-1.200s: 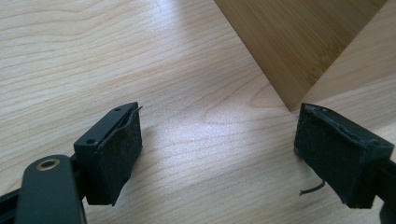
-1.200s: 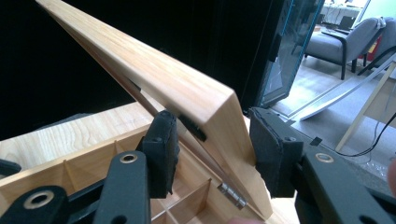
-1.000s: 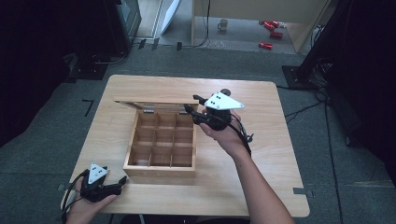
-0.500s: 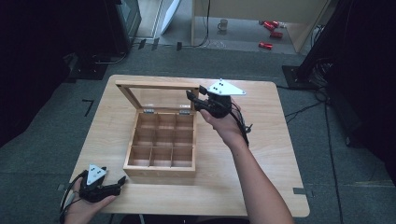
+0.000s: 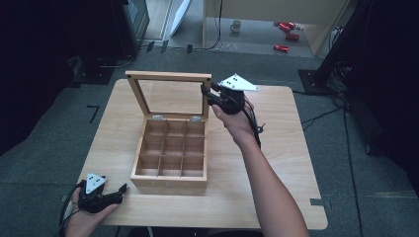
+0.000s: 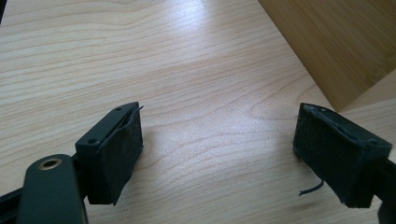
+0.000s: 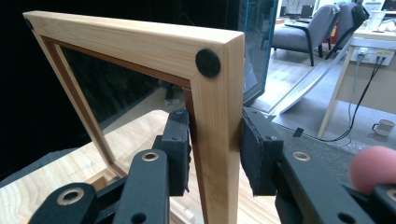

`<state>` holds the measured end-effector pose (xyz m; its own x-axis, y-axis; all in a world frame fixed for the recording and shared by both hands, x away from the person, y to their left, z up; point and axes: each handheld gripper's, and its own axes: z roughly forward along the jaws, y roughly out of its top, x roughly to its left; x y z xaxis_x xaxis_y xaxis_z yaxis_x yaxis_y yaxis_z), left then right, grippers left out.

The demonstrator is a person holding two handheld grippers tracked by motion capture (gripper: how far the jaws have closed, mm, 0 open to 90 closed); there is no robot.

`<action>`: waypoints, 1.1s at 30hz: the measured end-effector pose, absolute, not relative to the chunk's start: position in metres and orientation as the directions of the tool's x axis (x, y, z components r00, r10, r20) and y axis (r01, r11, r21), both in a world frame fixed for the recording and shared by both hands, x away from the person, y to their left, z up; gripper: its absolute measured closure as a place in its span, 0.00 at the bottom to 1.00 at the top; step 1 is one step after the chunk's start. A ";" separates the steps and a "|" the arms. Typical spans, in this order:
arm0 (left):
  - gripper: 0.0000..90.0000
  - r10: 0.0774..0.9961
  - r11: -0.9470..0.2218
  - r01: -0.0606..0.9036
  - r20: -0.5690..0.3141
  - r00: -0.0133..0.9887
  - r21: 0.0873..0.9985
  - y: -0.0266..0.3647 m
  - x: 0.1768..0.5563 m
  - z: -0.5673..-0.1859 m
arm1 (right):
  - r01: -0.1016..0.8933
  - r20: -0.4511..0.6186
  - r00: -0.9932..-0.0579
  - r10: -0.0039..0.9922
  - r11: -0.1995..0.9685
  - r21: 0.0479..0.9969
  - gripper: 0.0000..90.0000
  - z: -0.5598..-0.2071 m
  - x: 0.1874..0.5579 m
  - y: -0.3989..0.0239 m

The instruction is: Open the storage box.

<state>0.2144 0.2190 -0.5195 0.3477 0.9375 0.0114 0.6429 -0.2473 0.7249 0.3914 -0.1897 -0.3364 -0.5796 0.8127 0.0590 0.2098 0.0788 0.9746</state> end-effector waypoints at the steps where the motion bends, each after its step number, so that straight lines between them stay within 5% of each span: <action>1: 0.18 0.938 -0.247 0.643 0.012 0.348 0.725 0.219 0.214 -0.519 | 0.215 0.066 -0.576 0.815 0.073 0.974 0.74 -0.336 0.393 -0.189; 33: 0.18 0.938 -0.246 0.646 0.010 0.347 0.723 0.218 0.215 -0.519 | 0.364 0.225 -0.392 0.892 -0.074 0.928 0.75 -0.340 0.465 -0.178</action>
